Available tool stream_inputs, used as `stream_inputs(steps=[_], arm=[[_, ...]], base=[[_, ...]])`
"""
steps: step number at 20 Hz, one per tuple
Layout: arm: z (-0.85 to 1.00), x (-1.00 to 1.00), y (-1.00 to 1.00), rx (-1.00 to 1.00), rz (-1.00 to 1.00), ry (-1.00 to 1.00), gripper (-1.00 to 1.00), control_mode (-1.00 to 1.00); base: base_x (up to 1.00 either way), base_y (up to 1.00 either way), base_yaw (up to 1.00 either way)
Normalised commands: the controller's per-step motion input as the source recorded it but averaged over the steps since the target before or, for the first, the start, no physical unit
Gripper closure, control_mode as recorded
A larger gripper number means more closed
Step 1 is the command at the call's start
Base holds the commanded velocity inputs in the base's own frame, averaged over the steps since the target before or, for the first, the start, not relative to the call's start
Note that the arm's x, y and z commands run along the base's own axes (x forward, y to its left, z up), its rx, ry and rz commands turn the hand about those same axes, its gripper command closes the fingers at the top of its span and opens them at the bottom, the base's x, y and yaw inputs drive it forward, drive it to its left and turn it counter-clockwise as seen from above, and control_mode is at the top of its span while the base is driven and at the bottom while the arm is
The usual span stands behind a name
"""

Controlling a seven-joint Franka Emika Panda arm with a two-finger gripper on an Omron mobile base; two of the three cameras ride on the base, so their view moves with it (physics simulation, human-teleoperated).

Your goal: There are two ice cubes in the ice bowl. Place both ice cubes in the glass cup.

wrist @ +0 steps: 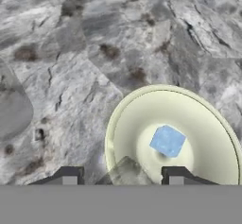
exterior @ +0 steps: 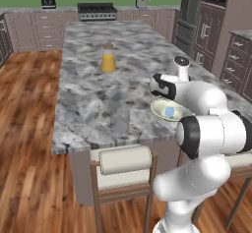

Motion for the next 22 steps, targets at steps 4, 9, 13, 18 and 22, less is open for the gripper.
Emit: stream_inputs(steps=[4, 9, 13, 18, 22], arm=[[1.00, -0.33, 0.87, -0.02, 0.00, 0.09, 1.00, -1.00], [0.14, -0.11, 0.14, 0.06, 0.00, 0.06, 1.00, -1.00], [-0.01, -0.09, 0.84, 0.16, -0.02, 0.12, 1.00, -1.00], [0.00, 0.00, 1.00, 0.00, -0.07, 0.21, 1.00, -1.00], [-0.02, -0.11, 0.71, -0.06, -0.04, 0.18, 1.00, -1.00]], base=[[0.00, 0.00, 0.00], [0.00, 0.00, 0.00], [0.00, 0.00, 0.00], [0.00, 0.00, 0.00], [0.00, 0.00, 0.00]])
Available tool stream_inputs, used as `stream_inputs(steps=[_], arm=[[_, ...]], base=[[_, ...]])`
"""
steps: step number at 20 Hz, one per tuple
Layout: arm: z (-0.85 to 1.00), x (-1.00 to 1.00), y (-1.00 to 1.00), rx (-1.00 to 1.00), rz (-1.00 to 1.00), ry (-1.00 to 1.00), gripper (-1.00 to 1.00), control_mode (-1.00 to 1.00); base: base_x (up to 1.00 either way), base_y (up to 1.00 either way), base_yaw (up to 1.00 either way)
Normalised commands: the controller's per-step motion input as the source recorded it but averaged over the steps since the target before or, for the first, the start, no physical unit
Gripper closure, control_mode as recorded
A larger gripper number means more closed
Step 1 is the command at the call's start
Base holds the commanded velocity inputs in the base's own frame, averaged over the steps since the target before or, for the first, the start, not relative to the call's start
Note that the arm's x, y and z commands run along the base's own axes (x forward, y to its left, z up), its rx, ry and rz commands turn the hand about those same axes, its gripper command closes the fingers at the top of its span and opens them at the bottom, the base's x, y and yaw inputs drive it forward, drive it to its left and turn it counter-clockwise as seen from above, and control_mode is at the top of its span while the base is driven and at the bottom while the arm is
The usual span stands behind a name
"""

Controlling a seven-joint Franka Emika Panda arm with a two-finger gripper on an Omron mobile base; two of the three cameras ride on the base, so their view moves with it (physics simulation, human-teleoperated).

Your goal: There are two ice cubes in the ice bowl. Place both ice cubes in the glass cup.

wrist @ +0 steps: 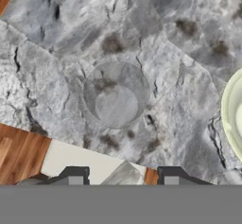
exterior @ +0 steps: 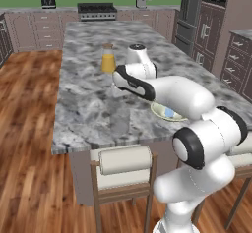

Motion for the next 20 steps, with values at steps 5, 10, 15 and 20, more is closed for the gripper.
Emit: stream_inputs(steps=[5, 10, 15, 20], arm=[[-0.35, -0.10, 0.10, 0.02, 0.00, 0.01, 1.00, -1.00], [-0.33, -0.22, 0.00, 0.04, 0.00, 0.00, 1.00, -1.00], [0.00, -0.01, 0.00, 0.00, 0.00, -0.02, 1.00, -1.00], [0.00, 0.00, 0.00, 0.00, 0.00, 0.00, 1.00, -1.00]], base=[[0.00, 0.00, 0.00], [0.00, 0.00, 0.00], [0.00, 0.00, 0.00], [0.00, 0.00, 0.00]])
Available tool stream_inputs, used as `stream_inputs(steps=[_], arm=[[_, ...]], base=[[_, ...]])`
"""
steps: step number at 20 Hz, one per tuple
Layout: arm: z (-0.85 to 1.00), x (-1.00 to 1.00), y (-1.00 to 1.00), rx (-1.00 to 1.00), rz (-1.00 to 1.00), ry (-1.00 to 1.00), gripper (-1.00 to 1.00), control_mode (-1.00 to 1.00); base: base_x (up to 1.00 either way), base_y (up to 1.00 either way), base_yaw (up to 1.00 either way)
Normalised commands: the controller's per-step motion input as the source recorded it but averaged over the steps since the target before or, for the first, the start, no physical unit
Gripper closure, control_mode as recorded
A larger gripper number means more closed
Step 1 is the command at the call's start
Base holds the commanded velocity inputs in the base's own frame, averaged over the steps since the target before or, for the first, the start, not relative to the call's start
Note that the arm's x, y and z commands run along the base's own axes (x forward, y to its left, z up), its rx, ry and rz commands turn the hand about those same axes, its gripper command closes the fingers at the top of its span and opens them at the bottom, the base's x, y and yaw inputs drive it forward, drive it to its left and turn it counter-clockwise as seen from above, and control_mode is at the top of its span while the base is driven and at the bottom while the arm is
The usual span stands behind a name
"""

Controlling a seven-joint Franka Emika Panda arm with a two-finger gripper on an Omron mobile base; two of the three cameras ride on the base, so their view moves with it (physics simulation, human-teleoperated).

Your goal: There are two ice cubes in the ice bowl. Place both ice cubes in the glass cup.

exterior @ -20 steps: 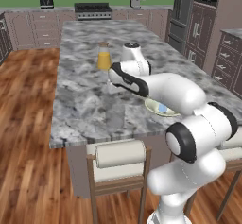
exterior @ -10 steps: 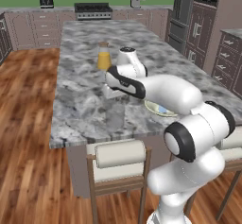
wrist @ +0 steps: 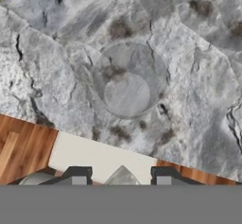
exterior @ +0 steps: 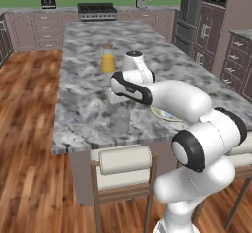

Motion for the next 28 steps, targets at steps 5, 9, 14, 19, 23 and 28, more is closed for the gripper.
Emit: stream_inputs(steps=[5, 9, 14, 19, 23, 28], arm=[[0.00, 0.05, -0.05, 0.06, -0.02, -0.06, 1.00, -1.00], [0.00, 0.31, -0.13, 0.06, -0.04, -0.11, 1.00, -1.00], [0.00, 0.32, -0.03, 0.07, -0.01, -0.06, 1.00, -1.00], [0.00, 0.04, 0.00, 0.18, 0.00, -0.01, 1.00, -1.00], [0.00, 0.08, 0.00, 0.00, 0.00, 0.00, 1.00, -1.00], [-0.09, 0.08, 0.00, -0.01, 0.00, 0.00, 1.00, -1.00]], base=[[0.00, 0.00, 0.00], [0.00, 0.00, 0.00], [0.00, 0.00, 0.00], [0.00, 0.00, 0.00], [0.00, 0.00, 0.00], [0.00, 0.00, 0.00]])
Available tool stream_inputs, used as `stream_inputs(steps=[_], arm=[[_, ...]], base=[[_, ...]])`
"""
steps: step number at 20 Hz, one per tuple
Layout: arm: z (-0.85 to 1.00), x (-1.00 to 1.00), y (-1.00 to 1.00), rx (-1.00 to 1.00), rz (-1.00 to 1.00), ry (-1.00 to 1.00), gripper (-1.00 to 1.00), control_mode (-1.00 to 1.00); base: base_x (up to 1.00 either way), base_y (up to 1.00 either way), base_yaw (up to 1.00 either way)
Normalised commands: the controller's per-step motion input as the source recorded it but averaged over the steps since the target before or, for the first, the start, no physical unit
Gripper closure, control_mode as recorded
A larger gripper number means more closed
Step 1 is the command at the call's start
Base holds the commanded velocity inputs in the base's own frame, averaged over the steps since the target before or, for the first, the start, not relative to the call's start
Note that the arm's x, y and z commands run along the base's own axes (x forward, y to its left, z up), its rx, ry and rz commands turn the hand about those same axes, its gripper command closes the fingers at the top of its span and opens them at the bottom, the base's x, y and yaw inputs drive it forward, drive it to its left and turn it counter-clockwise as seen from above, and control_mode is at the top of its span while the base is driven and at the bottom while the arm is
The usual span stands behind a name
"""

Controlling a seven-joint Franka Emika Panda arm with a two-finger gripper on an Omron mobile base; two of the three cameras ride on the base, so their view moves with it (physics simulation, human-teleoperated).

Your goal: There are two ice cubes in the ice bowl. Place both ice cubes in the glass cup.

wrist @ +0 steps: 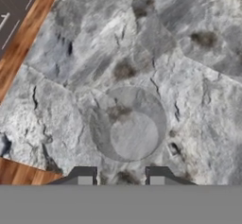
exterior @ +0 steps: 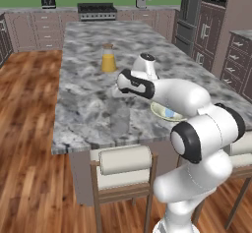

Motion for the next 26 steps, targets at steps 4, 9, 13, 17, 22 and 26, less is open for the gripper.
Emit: stream_inputs(steps=[4, 9, 13, 17, 22, 26], arm=[[-0.19, 0.03, 0.00, 0.00, 0.00, 0.00, 1.00, -1.00], [-0.13, 0.17, 0.00, -0.04, 0.00, -0.04, 1.00, -1.00], [-0.11, 0.15, 0.00, -0.06, 0.00, -0.02, 1.00, -1.00], [-0.01, 0.17, 0.00, 0.00, 0.00, 0.00, 1.00, -1.00], [-0.08, 0.16, 0.04, 0.00, 0.00, 0.00, 1.00, -1.00], [-0.30, 0.00, 0.13, 0.00, 0.00, 0.00, 1.00, -1.00]], base=[[0.00, 0.00, 0.00], [0.00, 0.00, 0.00], [0.00, 0.00, 0.00], [0.00, 0.00, 0.00], [0.00, 0.00, 0.00], [0.00, 0.00, 0.00]])
